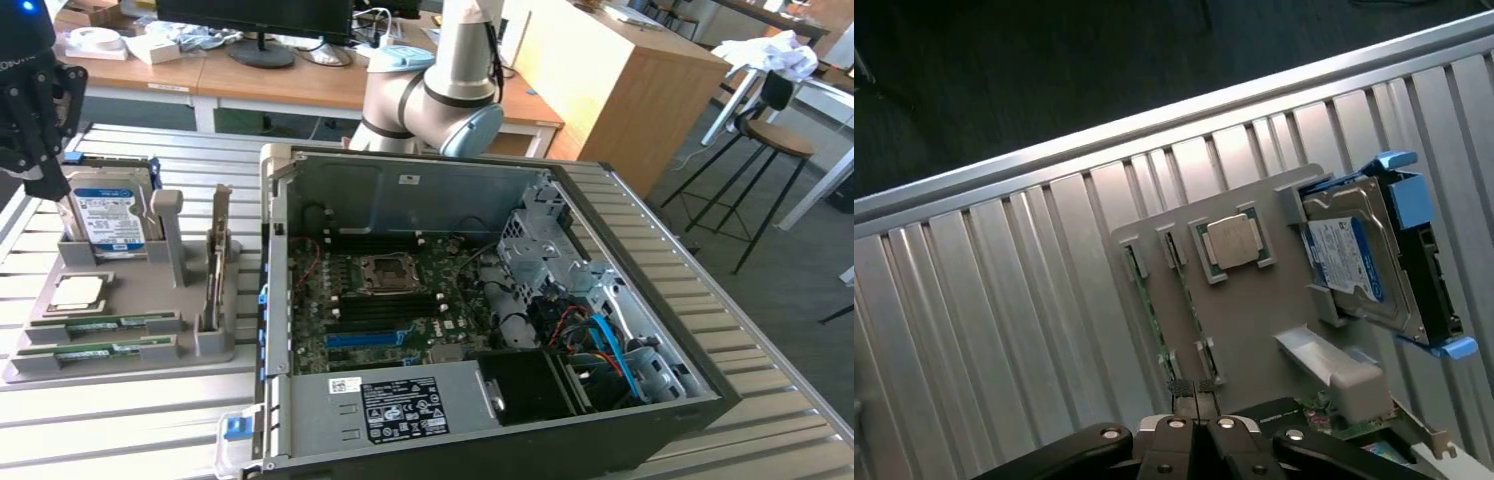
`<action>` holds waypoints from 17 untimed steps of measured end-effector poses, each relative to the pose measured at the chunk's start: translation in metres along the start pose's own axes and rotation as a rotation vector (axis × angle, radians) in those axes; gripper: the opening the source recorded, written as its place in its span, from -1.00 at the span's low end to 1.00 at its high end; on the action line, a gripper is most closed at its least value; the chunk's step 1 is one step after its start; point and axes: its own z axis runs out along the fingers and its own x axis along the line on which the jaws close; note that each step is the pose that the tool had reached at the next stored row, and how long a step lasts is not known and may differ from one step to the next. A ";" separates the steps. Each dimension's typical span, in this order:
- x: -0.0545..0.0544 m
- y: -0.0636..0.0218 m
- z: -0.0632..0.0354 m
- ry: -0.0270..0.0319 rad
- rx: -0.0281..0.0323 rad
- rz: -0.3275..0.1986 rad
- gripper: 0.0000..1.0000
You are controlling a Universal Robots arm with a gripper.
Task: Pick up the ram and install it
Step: 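Pick up the ram and move it above insertion slot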
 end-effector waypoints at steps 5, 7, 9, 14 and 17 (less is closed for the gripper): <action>0.000 -0.0001 0.0003 0.0015 0.0000 -0.071 -0.80; 0.000 0.0000 0.0003 0.0021 -0.0001 -0.104 -0.80; 0.000 0.0000 0.0004 0.0025 -0.0002 -0.136 -0.80; 0.000 0.0000 0.0005 0.0052 -0.0001 -0.219 -0.80; 0.000 0.0000 0.0006 0.0068 0.0001 -0.265 -0.80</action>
